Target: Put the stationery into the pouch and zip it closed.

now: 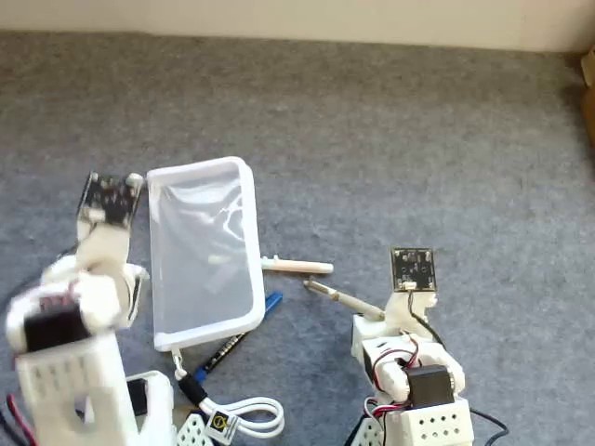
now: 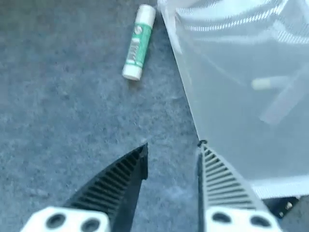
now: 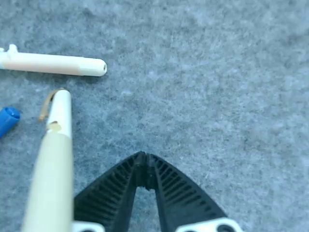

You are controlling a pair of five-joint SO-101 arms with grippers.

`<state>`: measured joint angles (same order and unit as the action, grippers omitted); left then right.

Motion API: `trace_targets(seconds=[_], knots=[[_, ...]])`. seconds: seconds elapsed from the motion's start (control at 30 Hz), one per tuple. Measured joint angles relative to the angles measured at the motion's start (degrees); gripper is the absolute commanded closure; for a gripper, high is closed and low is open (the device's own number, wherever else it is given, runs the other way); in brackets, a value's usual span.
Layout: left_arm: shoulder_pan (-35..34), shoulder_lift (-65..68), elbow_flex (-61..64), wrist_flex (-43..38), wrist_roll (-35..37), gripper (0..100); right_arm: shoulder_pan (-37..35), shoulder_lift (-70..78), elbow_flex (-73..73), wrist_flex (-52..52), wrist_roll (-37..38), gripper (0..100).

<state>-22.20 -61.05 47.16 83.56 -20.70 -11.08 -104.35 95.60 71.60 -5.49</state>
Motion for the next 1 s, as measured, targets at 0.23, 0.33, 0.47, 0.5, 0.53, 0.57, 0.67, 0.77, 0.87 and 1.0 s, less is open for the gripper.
trace_targets(seconds=[0.23, 0.33, 0.47, 0.5, 0.53, 0.57, 0.67, 0.77, 0.87, 1.0], knots=[[-0.4, 23.6, -3.8, 1.8, 0.1, 73, 0.0, 0.0, 0.0, 0.0, 0.0, 99.3], [-2.3, 28.8, -3.8, 1.2, 0.1, 73, 0.4, 0.0, 0.0, 0.0, 0.0, 99.3], [-6.6, 33.4, -3.8, -1.8, 0.0, 73, 3.0, 0.0, 0.0, 0.0, 0.0, 99.3], [-7.7, 34.4, -3.8, -2.6, -0.1, 73, 3.3, 0.0, 0.0, 0.0, 0.0, 99.3], [-8.5, 35.3, -3.8, -3.3, -0.1, 73, 3.3, 0.0, 0.0, 0.0, 0.0, 99.3], [-9.0, 36.3, -3.8, -3.9, -0.1, 73, 3.3, 0.0, 0.0, 0.0, 0.0, 99.3], [-9.1, 39.3, -2.5, -6.2, -0.1, 73, 3.3, 0.0, 0.0, 0.0, 0.0, 99.3], [-8.6, 42.0, 0.3, -9.8, -0.1, 73, 3.3, 0.0, 0.0, 0.0, 0.0, 99.3], [-7.2, 43.0, 1.2, -11.7, -0.2, 73, 3.3, 0.0, 0.0, 0.0, 0.0, 99.3], [-4.7, 43.4, 1.3, -12.0, -0.3, 73, 3.3, 0.0, 0.0, 0.0, 0.0, 99.3]])
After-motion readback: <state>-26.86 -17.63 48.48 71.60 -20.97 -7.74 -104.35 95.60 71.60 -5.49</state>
